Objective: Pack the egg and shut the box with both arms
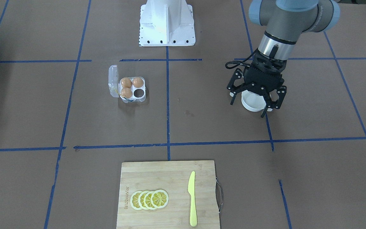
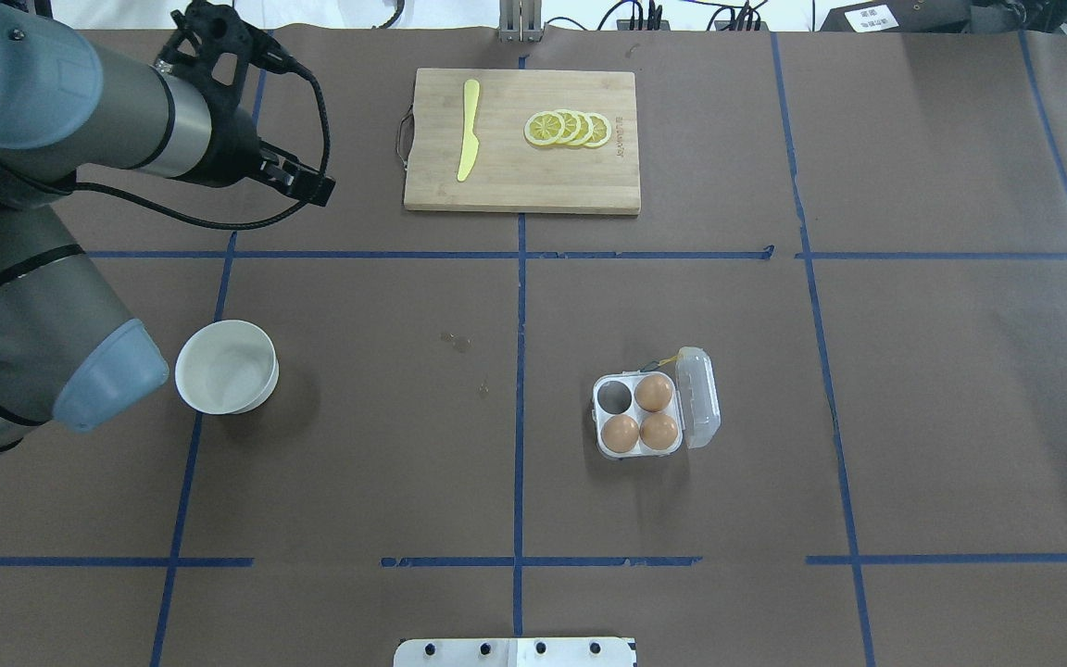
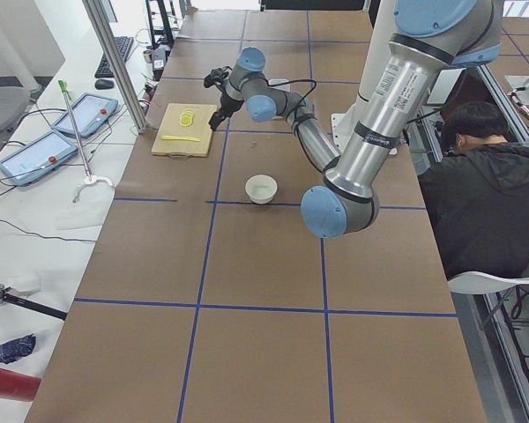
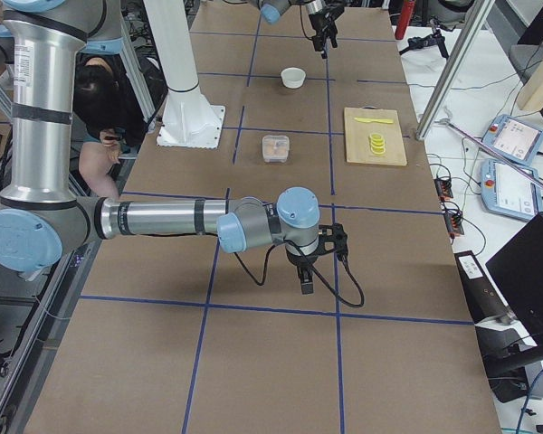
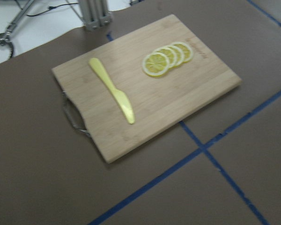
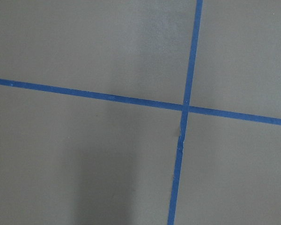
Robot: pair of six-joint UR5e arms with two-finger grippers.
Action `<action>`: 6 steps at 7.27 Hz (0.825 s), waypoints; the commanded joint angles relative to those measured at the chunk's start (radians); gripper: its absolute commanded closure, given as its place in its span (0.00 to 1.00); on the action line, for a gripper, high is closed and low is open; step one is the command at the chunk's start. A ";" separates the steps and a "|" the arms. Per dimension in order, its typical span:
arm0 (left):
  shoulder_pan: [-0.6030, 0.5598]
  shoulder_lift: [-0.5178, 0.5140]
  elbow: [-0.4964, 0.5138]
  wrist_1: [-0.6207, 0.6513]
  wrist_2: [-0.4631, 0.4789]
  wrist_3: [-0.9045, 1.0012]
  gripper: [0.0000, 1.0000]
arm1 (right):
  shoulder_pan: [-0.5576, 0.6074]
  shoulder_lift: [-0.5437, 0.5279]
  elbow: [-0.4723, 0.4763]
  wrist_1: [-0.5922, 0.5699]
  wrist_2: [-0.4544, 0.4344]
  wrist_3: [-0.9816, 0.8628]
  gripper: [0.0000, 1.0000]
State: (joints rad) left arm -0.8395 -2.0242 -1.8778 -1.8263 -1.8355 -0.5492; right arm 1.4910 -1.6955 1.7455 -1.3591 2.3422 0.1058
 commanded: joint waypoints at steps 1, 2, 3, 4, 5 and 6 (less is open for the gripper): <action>-0.102 0.051 0.064 0.002 -0.118 0.011 0.00 | 0.002 -0.003 0.000 0.000 0.000 -0.001 0.00; -0.169 0.123 0.077 -0.001 -0.181 0.038 0.00 | 0.003 -0.006 0.002 0.000 0.000 -0.001 0.00; -0.182 0.178 0.081 0.004 -0.180 0.063 0.00 | 0.003 -0.006 0.000 0.000 0.000 -0.001 0.00; -0.282 0.220 0.119 0.040 -0.244 0.064 0.00 | 0.003 -0.009 0.002 0.000 0.000 0.000 0.00; -0.352 0.235 0.144 0.129 -0.369 0.074 0.00 | 0.003 -0.009 0.000 0.000 0.000 0.000 0.00; -0.418 0.263 0.143 0.224 -0.386 0.098 0.00 | 0.003 -0.013 0.000 0.000 0.000 0.002 0.00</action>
State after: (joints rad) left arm -1.1708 -1.7954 -1.7474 -1.7078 -2.1576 -0.4741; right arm 1.4940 -1.7050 1.7462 -1.3591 2.3424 0.1060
